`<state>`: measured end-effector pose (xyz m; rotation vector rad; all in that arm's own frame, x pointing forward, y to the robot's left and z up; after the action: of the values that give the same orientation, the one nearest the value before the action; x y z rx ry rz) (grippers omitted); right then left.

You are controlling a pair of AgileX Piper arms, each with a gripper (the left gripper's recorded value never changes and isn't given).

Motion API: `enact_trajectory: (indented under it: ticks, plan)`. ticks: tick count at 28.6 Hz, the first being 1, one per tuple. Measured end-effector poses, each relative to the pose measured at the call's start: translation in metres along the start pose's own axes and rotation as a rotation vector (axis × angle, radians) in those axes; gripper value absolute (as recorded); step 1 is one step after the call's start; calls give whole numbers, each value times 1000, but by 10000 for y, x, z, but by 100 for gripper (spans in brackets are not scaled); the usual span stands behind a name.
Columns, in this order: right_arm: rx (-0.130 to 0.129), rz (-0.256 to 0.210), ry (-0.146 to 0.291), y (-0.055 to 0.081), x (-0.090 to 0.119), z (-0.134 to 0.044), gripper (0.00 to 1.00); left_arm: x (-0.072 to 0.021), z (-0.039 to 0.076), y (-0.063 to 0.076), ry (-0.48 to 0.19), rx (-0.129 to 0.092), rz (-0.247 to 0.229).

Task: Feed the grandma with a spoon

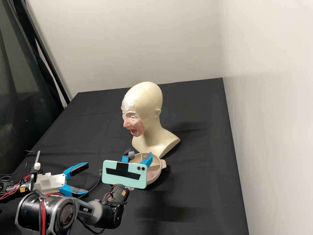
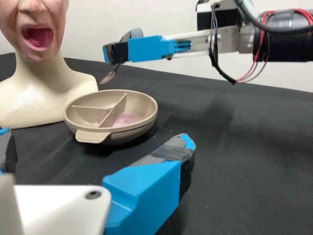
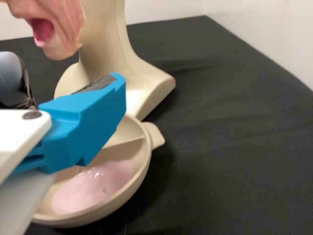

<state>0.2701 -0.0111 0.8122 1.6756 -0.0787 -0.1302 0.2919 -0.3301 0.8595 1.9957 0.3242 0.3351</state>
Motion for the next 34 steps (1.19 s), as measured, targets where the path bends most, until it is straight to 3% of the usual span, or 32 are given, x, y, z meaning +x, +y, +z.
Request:
enact_trajectory:
  ticks: [7, 15, 34]
  plan:
    - [-12, -37, -33, -98, 38, 85, 0, -20, 0, -23, -4, 3, -8]
    - [-7, -65, -83, -178, 73, 211, 0, -38, 56, 7, -22, 7, 5]
    - [12, -71, -163, -231, 171, 416, 0, -51, 105, -27, -38, 10, -7]
